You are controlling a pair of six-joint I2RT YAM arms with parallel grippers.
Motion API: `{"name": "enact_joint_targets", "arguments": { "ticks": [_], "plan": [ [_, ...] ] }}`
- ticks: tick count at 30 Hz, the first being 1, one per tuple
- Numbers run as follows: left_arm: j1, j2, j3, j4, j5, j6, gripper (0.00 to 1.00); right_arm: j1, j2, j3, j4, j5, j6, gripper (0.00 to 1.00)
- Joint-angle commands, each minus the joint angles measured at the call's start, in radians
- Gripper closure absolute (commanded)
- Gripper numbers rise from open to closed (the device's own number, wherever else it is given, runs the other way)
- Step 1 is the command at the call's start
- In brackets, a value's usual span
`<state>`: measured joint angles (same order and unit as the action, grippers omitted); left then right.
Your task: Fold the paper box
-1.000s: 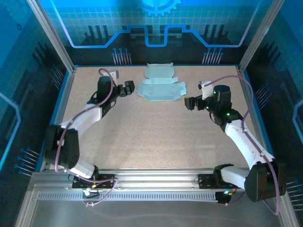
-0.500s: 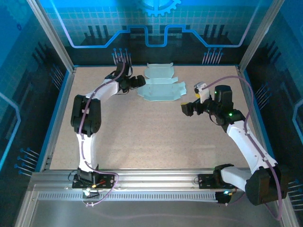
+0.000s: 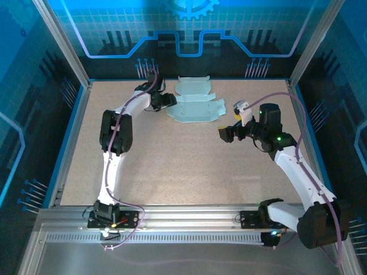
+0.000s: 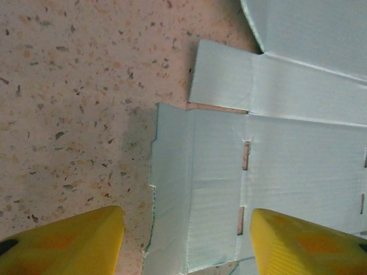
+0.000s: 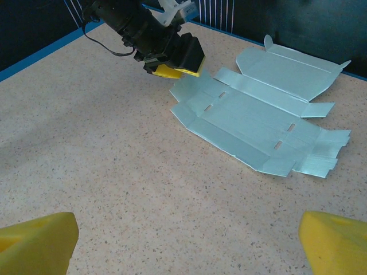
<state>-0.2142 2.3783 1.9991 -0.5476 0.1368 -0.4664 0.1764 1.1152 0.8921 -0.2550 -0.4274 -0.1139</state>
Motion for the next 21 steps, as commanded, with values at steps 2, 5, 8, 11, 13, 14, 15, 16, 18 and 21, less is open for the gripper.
{"name": "enact_joint_targets", "arguments": {
  "ticks": [2, 5, 8, 11, 13, 14, 15, 16, 18, 21],
  "plan": [
    [-0.002, 0.031, 0.044, -0.072, 0.031, 0.011, 0.46, 0.014, -0.009, 0.039, -0.031, -0.02, -0.017, 0.0],
    [-0.002, 0.036, 0.043, -0.075, 0.048, 0.003, 0.52, 0.013, -0.009, 0.036, -0.029, -0.017, -0.016, 0.0],
    [-0.002, 0.038, 0.042, -0.072, 0.069, -0.003, 0.58, 0.012, -0.01, 0.03, -0.021, -0.016, -0.018, 0.0],
    [-0.002, 0.038, 0.043, -0.071, 0.083, -0.003, 0.67, 0.014, -0.01, 0.03, -0.018, -0.014, -0.018, 0.0],
    [-0.002, 0.036, 0.043, -0.071, 0.086, 0.0, 0.7, 0.013, -0.012, 0.029, -0.02, -0.013, -0.018, 0.0],
    [-0.002, 0.036, 0.043, -0.073, 0.088, 0.004, 0.72, 0.013, -0.011, 0.03, -0.02, -0.012, -0.018, 0.0],
    [-0.001, 0.036, 0.044, -0.073, 0.089, 0.006, 0.74, 0.015, -0.013, 0.03, -0.02, -0.013, -0.018, 0.0],
    [-0.002, 0.035, 0.044, -0.076, 0.092, 0.007, 0.76, 0.013, -0.014, 0.03, -0.02, -0.011, -0.018, 0.0],
    [-0.002, 0.033, 0.043, -0.08, 0.101, 0.012, 0.81, 0.013, -0.015, 0.03, -0.021, -0.009, -0.016, 0.0],
    [-0.002, 0.021, 0.033, -0.084, 0.112, 0.023, 0.84, 0.013, -0.015, 0.03, -0.02, -0.005, -0.014, 0.0]
  ]
}}
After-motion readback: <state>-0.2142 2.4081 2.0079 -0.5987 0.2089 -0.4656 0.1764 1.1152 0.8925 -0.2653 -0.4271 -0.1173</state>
